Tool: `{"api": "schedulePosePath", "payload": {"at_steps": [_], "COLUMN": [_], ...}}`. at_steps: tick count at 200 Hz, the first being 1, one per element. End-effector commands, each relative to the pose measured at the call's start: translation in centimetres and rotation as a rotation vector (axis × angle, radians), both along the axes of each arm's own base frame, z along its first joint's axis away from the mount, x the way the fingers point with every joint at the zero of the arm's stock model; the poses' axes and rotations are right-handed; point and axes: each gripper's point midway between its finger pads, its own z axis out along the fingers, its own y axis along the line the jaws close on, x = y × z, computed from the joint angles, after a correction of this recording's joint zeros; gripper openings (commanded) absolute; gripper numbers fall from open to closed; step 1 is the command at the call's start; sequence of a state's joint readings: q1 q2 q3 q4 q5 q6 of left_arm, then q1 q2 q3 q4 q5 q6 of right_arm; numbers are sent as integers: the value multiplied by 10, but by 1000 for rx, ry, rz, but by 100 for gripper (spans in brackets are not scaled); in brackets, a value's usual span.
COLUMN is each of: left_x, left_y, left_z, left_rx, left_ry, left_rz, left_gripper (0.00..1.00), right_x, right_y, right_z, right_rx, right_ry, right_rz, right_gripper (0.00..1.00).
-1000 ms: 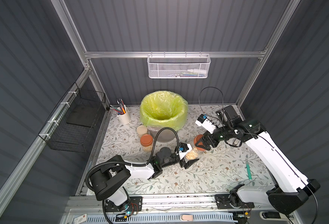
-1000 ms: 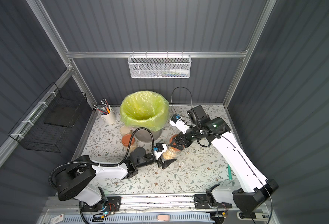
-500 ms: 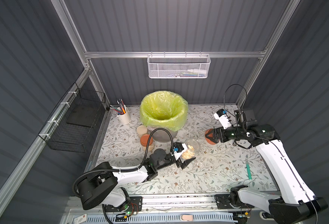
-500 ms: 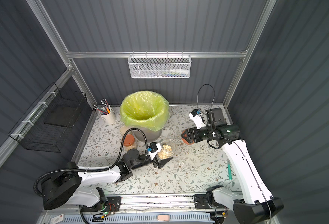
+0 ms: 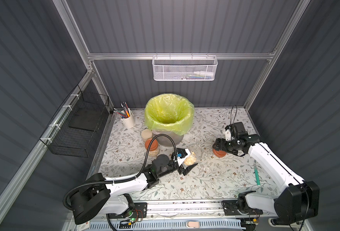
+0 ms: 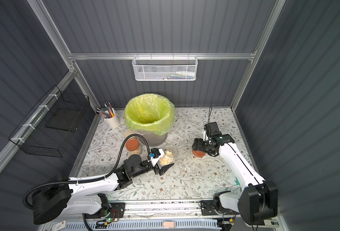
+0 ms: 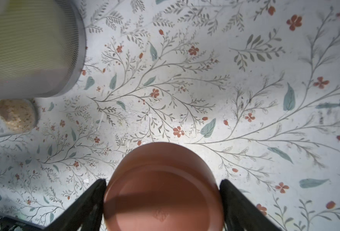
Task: Empty expired oatmeal from jars
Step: Place the lid at the center of the board.
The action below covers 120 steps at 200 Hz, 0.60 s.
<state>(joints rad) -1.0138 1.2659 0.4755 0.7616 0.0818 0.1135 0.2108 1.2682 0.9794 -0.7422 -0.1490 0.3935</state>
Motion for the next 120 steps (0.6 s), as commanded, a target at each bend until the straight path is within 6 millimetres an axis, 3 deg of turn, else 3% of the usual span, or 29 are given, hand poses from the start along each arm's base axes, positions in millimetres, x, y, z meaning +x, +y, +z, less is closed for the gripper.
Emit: {"api": "schedulePosePath", "payload": {"at_steps": [1, 38, 120], "left_x": [0, -1, -3], "left_y": [2, 3, 6], "left_z": [24, 24, 30], "left_rx": [-55, -49, -54], "left_ry": [-59, -53, -45], "left_rz": [8, 8, 6], "left_gripper": [18, 18, 19], "right_x": [10, 12, 18], "right_y": [-8, -12, -19], "right_z": [-21, -57, -91], "right_rx": [-13, -31, -96], "right_ry": [14, 101, 171], "right_rz": [-118, -183, -253], "right_gripper": [61, 62, 67]}}
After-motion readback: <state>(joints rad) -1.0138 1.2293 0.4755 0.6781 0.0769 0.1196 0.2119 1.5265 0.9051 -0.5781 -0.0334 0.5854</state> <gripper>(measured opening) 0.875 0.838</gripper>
